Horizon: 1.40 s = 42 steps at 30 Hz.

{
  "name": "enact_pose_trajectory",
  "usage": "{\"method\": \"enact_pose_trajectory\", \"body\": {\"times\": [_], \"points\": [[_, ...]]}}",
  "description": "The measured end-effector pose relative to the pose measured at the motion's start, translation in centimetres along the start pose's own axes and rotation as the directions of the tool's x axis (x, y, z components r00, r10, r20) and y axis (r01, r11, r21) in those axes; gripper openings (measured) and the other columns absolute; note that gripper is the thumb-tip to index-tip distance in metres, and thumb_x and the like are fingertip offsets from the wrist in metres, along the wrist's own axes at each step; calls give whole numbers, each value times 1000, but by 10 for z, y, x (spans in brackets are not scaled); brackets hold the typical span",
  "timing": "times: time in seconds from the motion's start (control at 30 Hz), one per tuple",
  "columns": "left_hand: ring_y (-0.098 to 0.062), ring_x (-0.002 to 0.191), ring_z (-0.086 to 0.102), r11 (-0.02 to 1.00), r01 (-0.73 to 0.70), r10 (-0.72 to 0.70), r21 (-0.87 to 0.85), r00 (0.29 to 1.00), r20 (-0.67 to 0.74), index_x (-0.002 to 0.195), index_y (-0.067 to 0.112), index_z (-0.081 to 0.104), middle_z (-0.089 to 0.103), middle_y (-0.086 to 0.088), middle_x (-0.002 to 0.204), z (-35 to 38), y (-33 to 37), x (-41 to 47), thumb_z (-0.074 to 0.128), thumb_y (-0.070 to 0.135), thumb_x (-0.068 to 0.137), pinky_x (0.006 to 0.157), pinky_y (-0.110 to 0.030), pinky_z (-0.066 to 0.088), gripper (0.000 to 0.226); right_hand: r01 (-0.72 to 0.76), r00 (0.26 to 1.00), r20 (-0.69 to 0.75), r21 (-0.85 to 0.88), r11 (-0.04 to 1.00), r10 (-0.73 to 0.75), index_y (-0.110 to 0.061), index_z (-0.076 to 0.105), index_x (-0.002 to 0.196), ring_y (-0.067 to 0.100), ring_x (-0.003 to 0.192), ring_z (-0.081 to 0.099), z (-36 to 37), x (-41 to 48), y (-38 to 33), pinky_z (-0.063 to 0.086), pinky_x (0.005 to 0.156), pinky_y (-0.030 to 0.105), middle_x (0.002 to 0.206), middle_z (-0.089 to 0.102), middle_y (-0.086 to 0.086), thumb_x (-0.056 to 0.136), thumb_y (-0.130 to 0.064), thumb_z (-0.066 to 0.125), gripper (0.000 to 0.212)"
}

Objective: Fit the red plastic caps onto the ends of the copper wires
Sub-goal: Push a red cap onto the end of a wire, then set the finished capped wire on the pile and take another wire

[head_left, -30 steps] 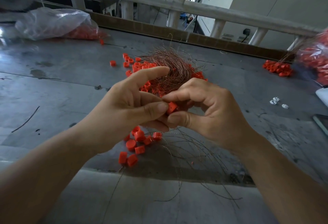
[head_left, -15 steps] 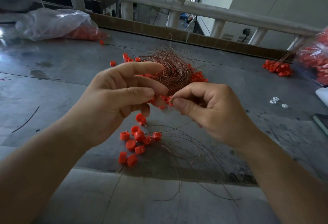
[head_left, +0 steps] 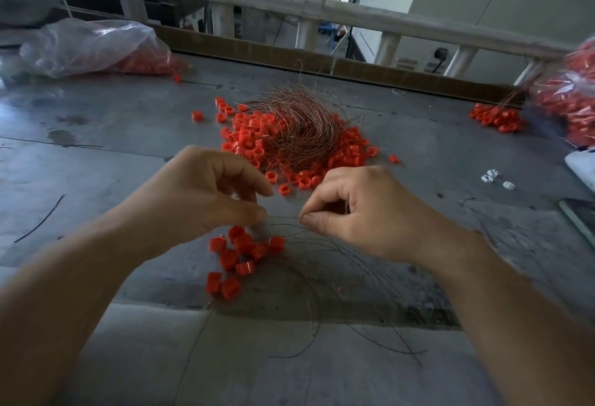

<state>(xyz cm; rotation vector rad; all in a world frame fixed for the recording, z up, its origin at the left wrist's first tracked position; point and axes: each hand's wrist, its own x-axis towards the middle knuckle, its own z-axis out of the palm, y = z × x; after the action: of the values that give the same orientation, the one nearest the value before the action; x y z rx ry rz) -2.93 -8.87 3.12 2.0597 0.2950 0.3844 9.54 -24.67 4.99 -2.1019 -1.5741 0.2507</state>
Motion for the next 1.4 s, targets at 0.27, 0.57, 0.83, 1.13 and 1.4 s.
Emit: {"method": "enact_pose_trajectory", "body": {"times": [0.27, 0.57, 0.83, 1.13, 1.4], "points": [[5, 51, 59, 991, 7, -24, -134, 992, -124, 61, 24, 73, 69, 7, 61, 0, 4, 2, 70, 28, 55, 50, -2, 41, 8, 11, 995, 101, -29, 1000, -8, -19, 72, 89, -17, 70, 48, -1, -1, -3, 35, 67, -2, 68, 49, -23, 81, -22, 67, 10], [-18, 113, 49, 922, 194, -42, 335, 910, -412, 124, 28, 55, 46, 1, 126, -7, -29, 25, 64, 11, 83, 92, -25, 37, 45, -42, 996, 83, 22, 999, 40, -20, 71, 89, -11, 82, 54, -15, -3, -1, 39, 69, 0, 74, 58, -21, 83, -24, 65, 10], [-14, 141, 15, 888, 148, -39, 435, 967, -251, 144, 28, 26, 20, 3, 154, -1, -52, 44, 48, -2, 87, 111, -26, 11, 68, -69, 997, -17, -1, 998, 69, -21, 71, 86, -5, 81, 56, -14, -1, 2, 42, 74, 8, 79, 65, -15, 83, -25, 64, 9], [-28, 100, 58, 796, 166, 81, 583, 924, -373, 111, 12, 67, 64, -10, 113, -5, -44, 38, 64, 5, 82, 89, -35, 42, 30, -127, 988, -87, 4, 992, 127, -23, 70, 83, -4, 76, 58, -14, 2, 9, 45, 70, 9, 76, 64, -16, 83, -27, 64, 7], [-24, 89, 51, 813, 175, 73, 555, 916, -395, 104, 12, 67, 61, -12, 103, -5, -42, 38, 62, 6, 84, 80, -33, 39, 22, -150, 984, -96, 8, 989, 150, -22, 70, 82, -10, 79, 55, -11, 4, 11, 41, 67, 1, 76, 63, -18, 83, -26, 64, 7]]}}
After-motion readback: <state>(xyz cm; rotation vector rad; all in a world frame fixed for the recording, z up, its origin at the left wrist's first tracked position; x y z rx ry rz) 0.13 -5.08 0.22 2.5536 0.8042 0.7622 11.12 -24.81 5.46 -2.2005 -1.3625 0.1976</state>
